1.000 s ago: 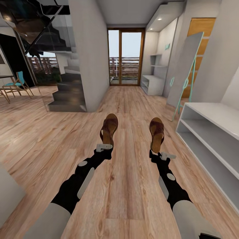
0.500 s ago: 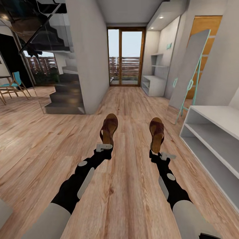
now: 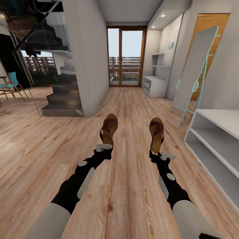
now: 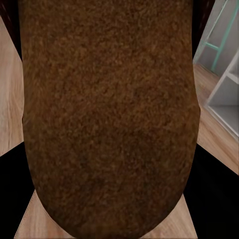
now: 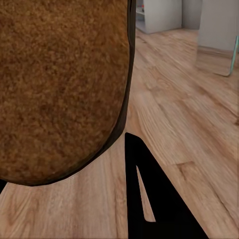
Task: Pick up the two gym shoes and the two sandals from the corridor floor and place them onto the hallstand (shoe rack) in the corridor, making sure they are on the rack and not on the floor. Arrange them so the two gym shoes are next to each other and the two sandals are next to each other.
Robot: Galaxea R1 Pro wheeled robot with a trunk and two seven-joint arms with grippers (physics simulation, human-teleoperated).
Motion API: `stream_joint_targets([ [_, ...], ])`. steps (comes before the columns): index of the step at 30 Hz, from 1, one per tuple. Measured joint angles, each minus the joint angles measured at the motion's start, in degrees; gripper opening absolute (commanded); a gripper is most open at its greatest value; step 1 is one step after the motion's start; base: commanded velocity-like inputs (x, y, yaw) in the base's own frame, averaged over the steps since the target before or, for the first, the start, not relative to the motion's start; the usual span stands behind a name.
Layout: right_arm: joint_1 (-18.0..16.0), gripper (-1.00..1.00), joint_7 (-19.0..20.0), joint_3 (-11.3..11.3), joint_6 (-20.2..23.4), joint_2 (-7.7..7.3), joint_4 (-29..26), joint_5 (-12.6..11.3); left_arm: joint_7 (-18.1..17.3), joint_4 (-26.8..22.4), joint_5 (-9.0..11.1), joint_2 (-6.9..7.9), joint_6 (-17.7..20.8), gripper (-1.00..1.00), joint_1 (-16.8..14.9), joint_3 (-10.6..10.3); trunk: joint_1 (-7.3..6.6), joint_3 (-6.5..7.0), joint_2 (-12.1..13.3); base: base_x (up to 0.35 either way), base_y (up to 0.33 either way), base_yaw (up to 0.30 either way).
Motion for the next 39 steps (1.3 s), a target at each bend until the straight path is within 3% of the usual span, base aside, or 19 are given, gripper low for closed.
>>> stream_joint_targets([
  [39, 0.00, -1.00, 0.00, 0.00, 0.01, 0.01, 0.00, 0.00, 0.00, 0.00, 0.00, 0.00, 0.00, -1.00, 0.00, 0.02, 0.00, 0.00, 0.00, 0.348, 0.000, 0.000],
])
